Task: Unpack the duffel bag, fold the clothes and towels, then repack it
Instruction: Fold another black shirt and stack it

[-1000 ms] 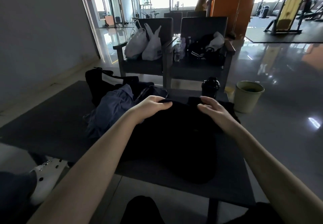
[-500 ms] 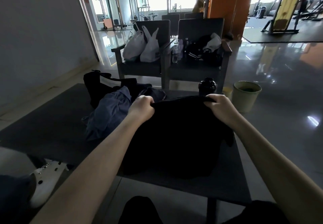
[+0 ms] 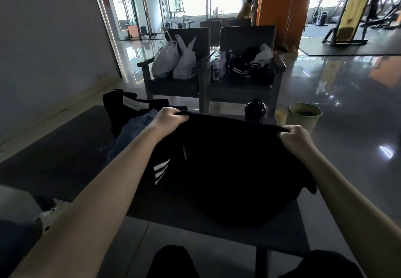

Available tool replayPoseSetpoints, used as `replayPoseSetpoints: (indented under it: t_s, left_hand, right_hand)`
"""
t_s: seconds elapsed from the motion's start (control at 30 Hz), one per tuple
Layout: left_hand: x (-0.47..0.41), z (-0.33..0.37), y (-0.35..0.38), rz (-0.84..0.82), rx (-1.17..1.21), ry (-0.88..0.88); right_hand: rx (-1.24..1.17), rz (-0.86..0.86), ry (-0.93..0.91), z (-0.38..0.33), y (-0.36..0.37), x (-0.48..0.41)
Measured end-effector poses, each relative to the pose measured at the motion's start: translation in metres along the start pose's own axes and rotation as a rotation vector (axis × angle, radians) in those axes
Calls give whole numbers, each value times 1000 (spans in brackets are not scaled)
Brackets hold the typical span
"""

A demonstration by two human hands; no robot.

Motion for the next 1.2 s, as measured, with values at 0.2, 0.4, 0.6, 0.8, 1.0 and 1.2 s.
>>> replayPoseSetpoints:
  t_s: [0.2,0.4,0.6,0.8,1.0,1.2]
  left_hand:
    - [17,37,38,-414,148,57]
    - [20,52,49,-465,-89,151]
    - [12,35,39,-267,-464,179]
    - [-5,27,18,-38,-350,183]
    - [-4,46,4,-140,-32,143]
    - [12,93,28,-367,21,274]
  right_hand:
    - [-53,-362,-359,-56,55,36]
    - [-129,-325,-448,-80,62,37]
    - [-168,-205,-402,-69,30,26]
    - [-183,-89,-265,-46,11,13]
    - [-332,-82,-71,-27,8,3]
    - [-429,-406,-332,-67,35,33]
Point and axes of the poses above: each hand's wrist, its own x-axis away from the middle knuckle, its own y-axis out of the palm, z = x × y, the point moved 5 cm from there along -x, towards the middle knuckle, and after that the axes turned 3 degrees about -x, right-handed, at the moved point
